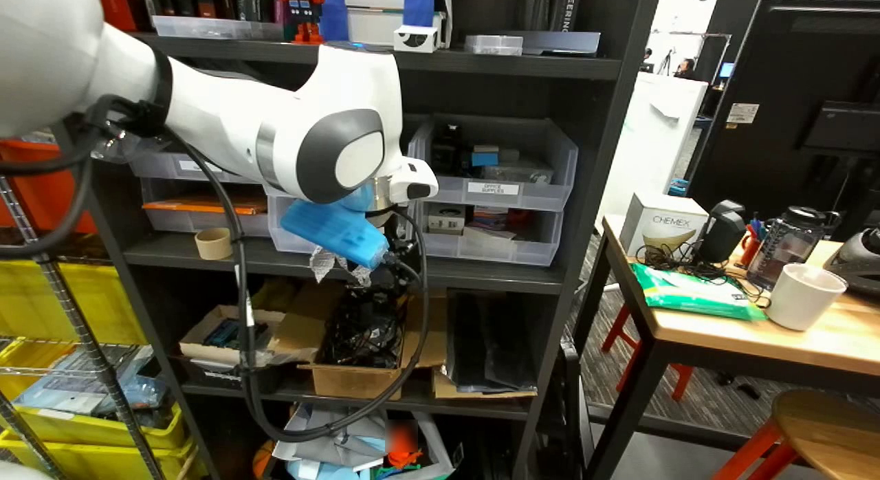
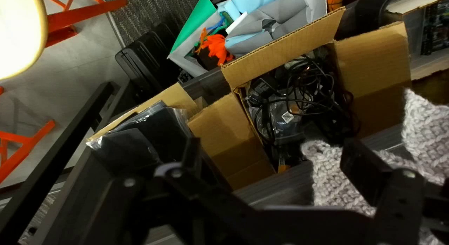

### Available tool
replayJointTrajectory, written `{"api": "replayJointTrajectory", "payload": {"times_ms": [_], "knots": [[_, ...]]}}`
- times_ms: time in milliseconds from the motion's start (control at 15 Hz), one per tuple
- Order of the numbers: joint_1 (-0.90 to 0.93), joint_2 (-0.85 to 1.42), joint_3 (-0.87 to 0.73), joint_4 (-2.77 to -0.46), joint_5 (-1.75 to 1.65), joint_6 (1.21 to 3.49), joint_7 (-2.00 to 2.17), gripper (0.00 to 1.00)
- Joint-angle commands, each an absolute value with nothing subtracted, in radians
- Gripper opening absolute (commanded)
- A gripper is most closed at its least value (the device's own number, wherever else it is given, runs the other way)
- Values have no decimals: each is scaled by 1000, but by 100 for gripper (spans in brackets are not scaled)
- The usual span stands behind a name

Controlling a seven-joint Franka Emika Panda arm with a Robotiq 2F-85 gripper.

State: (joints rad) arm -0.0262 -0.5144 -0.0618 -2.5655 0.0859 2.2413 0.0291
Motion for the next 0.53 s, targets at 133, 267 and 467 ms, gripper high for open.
{"api": "replayJointTrajectory", "payload": {"times_ms": [133,267,467], "knots": [[-60,-524,-38,-2589,29,2237,49,100],[-73,-549,-45,-2623,-6,2239,26,100],[-78,-601,-69,-2686,-33,2222,-33,100]]}}
